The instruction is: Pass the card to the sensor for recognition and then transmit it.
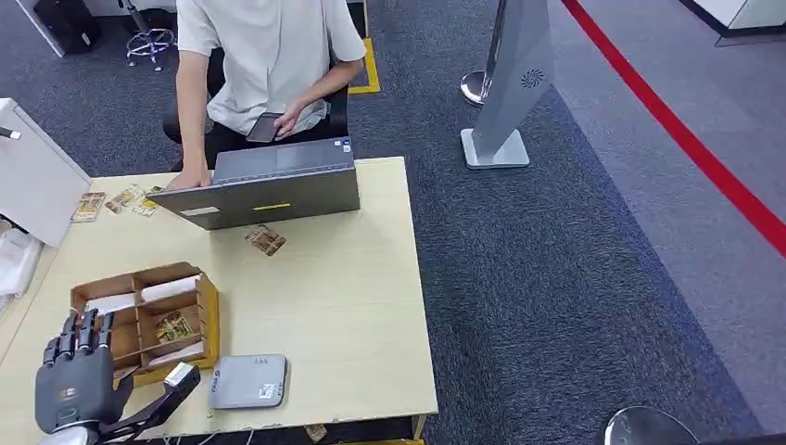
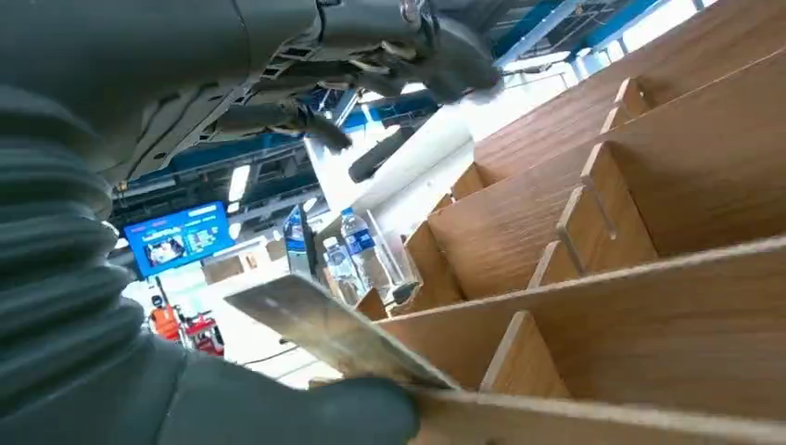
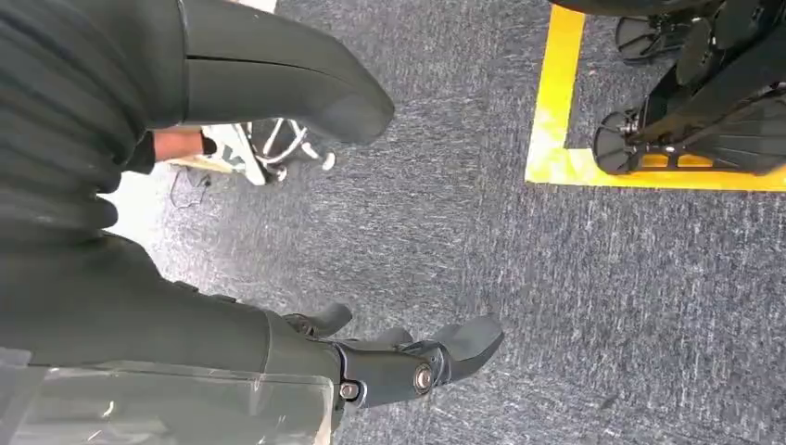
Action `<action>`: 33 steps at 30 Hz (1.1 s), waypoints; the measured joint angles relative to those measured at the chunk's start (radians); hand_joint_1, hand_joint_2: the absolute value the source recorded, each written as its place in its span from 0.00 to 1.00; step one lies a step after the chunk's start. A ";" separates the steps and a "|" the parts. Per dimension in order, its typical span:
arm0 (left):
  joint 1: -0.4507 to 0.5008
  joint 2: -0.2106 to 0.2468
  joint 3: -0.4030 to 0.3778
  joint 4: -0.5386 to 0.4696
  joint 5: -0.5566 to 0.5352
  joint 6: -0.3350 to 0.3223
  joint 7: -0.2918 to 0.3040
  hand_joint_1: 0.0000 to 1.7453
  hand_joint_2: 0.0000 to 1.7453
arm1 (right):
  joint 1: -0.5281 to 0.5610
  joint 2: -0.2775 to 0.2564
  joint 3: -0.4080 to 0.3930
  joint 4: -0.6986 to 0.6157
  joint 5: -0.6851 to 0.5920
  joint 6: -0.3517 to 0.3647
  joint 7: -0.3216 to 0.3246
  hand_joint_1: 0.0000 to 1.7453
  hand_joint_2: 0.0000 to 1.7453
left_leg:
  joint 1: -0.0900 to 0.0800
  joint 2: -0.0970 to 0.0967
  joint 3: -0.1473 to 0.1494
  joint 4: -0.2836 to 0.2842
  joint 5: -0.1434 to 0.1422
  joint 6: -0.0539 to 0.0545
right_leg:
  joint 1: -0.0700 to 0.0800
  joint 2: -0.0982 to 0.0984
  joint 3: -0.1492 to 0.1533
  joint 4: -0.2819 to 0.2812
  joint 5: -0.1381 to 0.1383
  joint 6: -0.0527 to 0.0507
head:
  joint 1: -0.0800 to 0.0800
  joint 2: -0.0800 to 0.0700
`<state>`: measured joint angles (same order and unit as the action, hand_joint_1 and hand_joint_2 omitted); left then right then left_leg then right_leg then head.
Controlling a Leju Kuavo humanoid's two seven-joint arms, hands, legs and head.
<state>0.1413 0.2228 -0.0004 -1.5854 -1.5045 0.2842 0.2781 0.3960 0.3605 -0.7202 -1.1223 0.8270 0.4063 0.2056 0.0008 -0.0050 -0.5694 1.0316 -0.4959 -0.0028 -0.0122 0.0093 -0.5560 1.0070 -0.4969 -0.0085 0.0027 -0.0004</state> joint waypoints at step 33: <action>0.010 0.001 0.000 -0.009 0.006 -0.043 -0.021 1.00 1.00 | 0.000 0.000 0.000 -0.006 0.040 -0.001 -0.004 0.00 1.00 | 0.000 0.000 0.001 0.000 0.000 0.000 | 0.000 0.000 0.001 0.000 0.000 0.000 | 0.000 0.000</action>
<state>0.1510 0.2239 0.0000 -1.5946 -1.4981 0.2407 0.2571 0.3958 0.3605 -0.7202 -1.1280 0.8675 0.4055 0.2014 0.0008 -0.0054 -0.5683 1.0315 -0.4958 -0.0028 -0.0122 0.0091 -0.5551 1.0071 -0.4969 -0.0085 0.0027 -0.0004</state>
